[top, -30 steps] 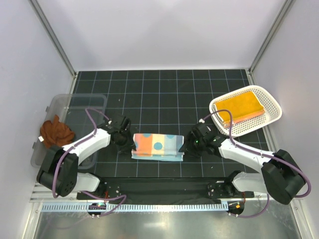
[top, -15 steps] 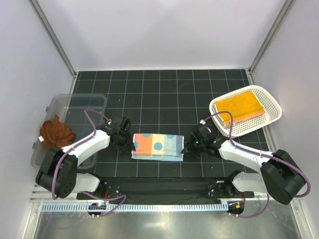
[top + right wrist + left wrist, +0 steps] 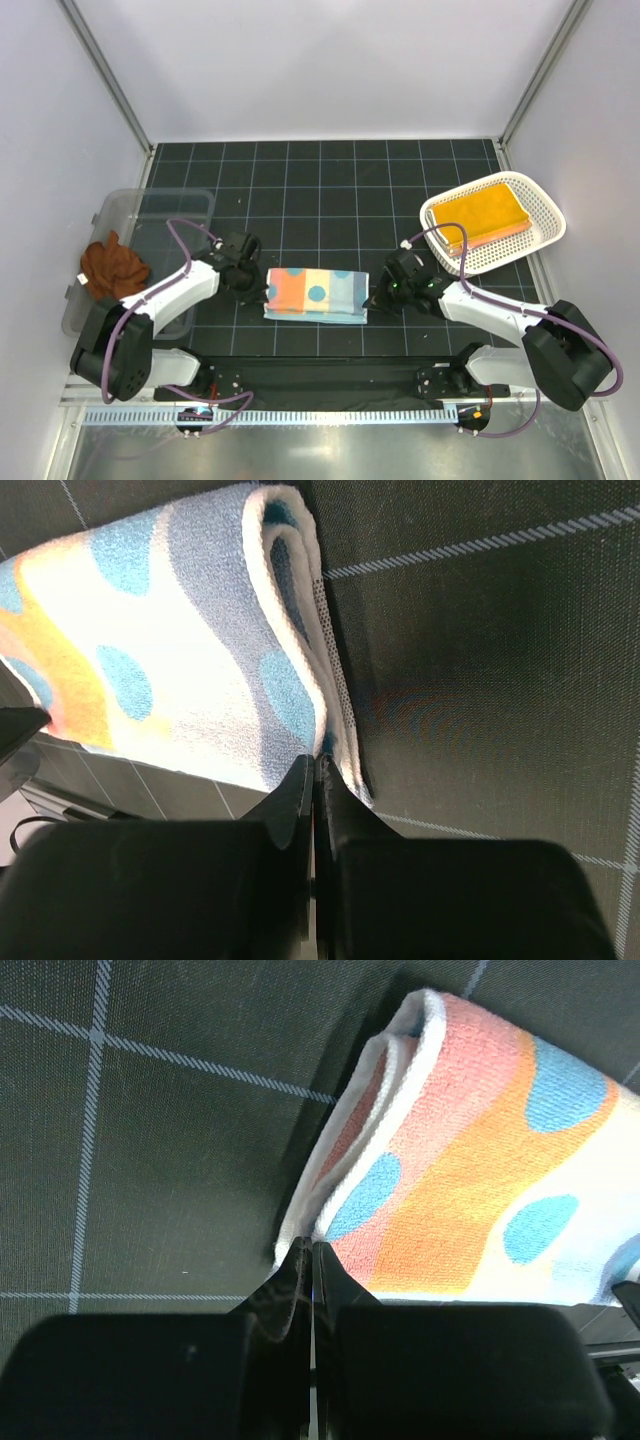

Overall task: Fold and stack the towels
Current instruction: Fold the towel

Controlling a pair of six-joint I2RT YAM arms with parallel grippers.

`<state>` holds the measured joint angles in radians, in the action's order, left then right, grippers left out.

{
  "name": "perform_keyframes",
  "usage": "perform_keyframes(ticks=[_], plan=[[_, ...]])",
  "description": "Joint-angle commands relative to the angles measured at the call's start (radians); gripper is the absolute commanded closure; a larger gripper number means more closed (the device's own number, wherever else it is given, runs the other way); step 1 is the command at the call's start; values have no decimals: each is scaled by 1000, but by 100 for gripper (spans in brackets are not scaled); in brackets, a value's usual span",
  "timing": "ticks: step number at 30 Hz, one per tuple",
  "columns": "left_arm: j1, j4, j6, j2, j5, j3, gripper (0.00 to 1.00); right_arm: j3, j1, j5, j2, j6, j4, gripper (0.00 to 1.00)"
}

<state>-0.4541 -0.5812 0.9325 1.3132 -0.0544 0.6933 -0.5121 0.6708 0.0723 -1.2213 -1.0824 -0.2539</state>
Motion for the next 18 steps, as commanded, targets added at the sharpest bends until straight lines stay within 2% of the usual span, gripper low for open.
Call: perform_keyframes(ticks=[1, 11, 18], plan=[[-3, -29, 5, -26, 24, 52, 100, -23, 4, -2, 37, 16, 27, 99], [-4, -186, 15, -143, 87, 160, 100, -109, 6, -11, 126, 64, -102, 99], [-12, -123, 78, -203, 57, -33, 100, 23, 6, 6, 229, 29, -71, 99]])
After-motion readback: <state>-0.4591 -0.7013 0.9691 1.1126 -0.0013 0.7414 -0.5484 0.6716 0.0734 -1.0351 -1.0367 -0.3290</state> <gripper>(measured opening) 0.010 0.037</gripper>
